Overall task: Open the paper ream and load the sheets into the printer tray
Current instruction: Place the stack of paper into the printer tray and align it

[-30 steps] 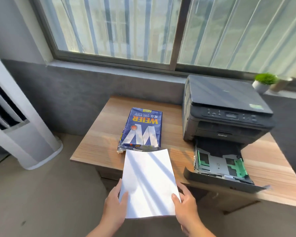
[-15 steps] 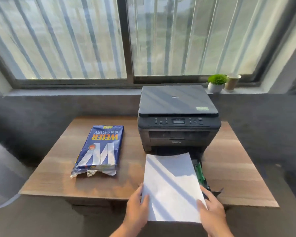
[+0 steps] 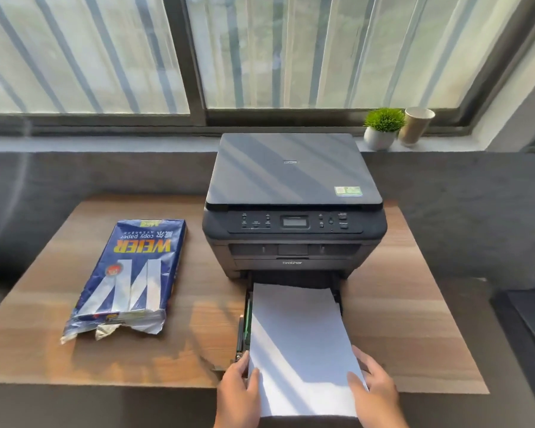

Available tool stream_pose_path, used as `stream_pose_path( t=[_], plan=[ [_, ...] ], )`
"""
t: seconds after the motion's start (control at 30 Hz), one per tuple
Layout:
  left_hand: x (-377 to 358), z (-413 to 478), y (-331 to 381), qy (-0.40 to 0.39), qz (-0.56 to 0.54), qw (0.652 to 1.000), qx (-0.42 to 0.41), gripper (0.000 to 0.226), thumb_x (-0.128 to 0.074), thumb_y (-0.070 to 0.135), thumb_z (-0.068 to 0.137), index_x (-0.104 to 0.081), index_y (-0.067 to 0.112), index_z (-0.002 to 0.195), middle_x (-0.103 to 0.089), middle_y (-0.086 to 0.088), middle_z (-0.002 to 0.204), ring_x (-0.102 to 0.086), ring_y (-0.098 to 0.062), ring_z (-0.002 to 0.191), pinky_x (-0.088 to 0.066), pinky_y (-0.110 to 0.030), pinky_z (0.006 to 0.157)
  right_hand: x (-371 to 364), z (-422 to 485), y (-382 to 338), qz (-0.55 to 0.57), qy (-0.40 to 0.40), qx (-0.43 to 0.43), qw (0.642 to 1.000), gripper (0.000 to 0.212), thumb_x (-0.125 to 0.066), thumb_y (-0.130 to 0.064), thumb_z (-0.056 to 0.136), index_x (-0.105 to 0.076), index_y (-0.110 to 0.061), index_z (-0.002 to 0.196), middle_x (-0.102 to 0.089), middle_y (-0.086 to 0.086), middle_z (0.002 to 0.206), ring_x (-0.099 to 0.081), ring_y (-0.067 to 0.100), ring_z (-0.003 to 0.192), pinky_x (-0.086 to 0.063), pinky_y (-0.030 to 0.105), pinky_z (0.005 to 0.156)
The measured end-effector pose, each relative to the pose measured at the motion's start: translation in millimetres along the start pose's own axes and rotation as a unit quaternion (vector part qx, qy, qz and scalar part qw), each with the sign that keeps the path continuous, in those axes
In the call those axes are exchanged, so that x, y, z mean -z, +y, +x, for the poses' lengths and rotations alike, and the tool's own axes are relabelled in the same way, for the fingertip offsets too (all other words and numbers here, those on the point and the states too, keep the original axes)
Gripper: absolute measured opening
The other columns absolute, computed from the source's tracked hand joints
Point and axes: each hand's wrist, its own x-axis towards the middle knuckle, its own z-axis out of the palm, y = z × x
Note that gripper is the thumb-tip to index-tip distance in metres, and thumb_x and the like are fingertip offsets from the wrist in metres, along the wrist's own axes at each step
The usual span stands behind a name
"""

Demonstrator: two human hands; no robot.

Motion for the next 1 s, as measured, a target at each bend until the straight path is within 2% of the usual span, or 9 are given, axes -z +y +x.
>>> stream_pose_path(
  t=[0.07,0.1,0.17,0.27,0.4,0.57,0.73,0.87,1.0],
  plan=[
    [-1,2,3,0.021,-0.001,1.0,0.009,0.038,-0.069,0.01,0.085,-0.065,0.012,0.123,-0.071,-0.021,0.086,-0.053,-0.003,0.052,-0.042,-0.009,0.061,-3,10,1,-0.004,-0.008,-0.016,1.0,0.041,-0.059,0.001,0.09,-0.063,-0.021,0.124,-0.076,0.005,0.095,-0.07,0.022,0.088,-0.051,0.029,0.071],
    [-1,3,5,0.027,0.001,1.0,0.01,0.037,-0.07,0.011,0.084,-0.066,0.013,0.121,-0.067,-0.014,0.076,-0.047,0.0,0.049,-0.038,-0.007,0.06,-4,13,0,-0.004,-0.009,-0.018,1.0,0.041,-0.059,0.001,0.089,-0.063,-0.02,0.124,-0.076,0.006,0.096,-0.07,0.023,0.089,-0.052,0.031,0.074],
    [3,7,9,0.025,0.012,0.999,0.021,0.035,-0.071,0.012,0.084,-0.068,0.014,0.118,-0.067,-0.009,0.076,-0.049,-0.003,0.054,-0.047,-0.017,0.073,-6,20,-2,-0.006,-0.01,-0.012,1.0,0.041,-0.058,0.0,0.089,-0.063,-0.022,0.123,-0.077,0.005,0.098,-0.07,0.022,0.089,-0.052,0.032,0.075],
    [9,13,18,0.028,0.012,0.998,0.054,0.031,-0.072,0.012,0.083,-0.071,0.014,0.114,-0.075,0.0,0.086,-0.057,-0.007,0.066,-0.05,-0.027,0.089,-13,28,-4,0.017,0.004,0.012,1.0,0.042,-0.055,0.001,0.089,-0.061,-0.027,0.12,-0.076,0.008,0.099,-0.07,0.022,0.087,-0.051,0.021,0.06],
    [6,17,23,0.026,-0.017,0.997,0.077,0.026,-0.07,0.008,0.085,-0.073,0.017,0.109,-0.076,0.004,0.083,-0.069,-0.009,0.064,-0.049,-0.008,0.066,-28,55,-3,0.029,0.019,0.011,0.999,0.043,-0.054,0.004,0.089,-0.061,-0.02,0.124,-0.074,0.016,0.102,-0.07,0.032,0.09,-0.058,0.026,0.065],
    [2,18,24,0.021,-0.067,0.989,0.129,0.03,-0.07,0.002,0.085,-0.07,0.011,0.113,-0.076,0.001,0.062,-0.072,-0.021,0.054,-0.063,-0.031,0.064,-56,97,-15,-0.001,0.051,-0.008,0.999,0.045,-0.055,0.005,0.09,-0.057,-0.014,0.131,-0.065,0.017,0.125,-0.058,0.034,0.115,-0.043,0.037,0.101],
    [0,19,27,0.017,-0.072,0.985,0.159,0.031,-0.072,0.002,0.083,-0.069,0.01,0.113,-0.076,0.005,0.065,-0.072,-0.024,0.057,-0.063,-0.034,0.061,-81,122,-37,-0.039,0.068,0.016,0.997,0.046,-0.048,-0.001,0.096,-0.049,-0.014,0.14,-0.056,0.009,0.139,-0.05,0.035,0.126,-0.034,0.031,0.1],
    [10,20,41,-0.005,0.007,0.988,0.152,0.023,-0.071,0.019,0.086,-0.071,0.023,0.109,-0.075,0.0,0.06,-0.071,-0.017,0.051,-0.059,-0.024,0.055,-83,125,-30,-0.093,0.048,0.032,0.994,0.047,-0.052,-0.009,0.095,-0.047,-0.013,0.141,-0.052,0.009,0.144,-0.048,0.035,0.129,-0.036,0.036,0.105],
    [24,53,55,-0.001,0.129,0.991,0.04,0.02,-0.063,0.029,0.089,-0.074,0.024,0.105,-0.076,0.007,0.078,-0.066,-0.002,0.065,-0.052,-0.017,0.066,-56,125,-28,-0.202,0.118,0.158,0.959,0.043,-0.07,-0.023,0.082,-0.061,-0.013,0.123,-0.059,0.01,0.12,-0.056,0.032,0.107,-0.05,0.045,0.089]
  ],
)
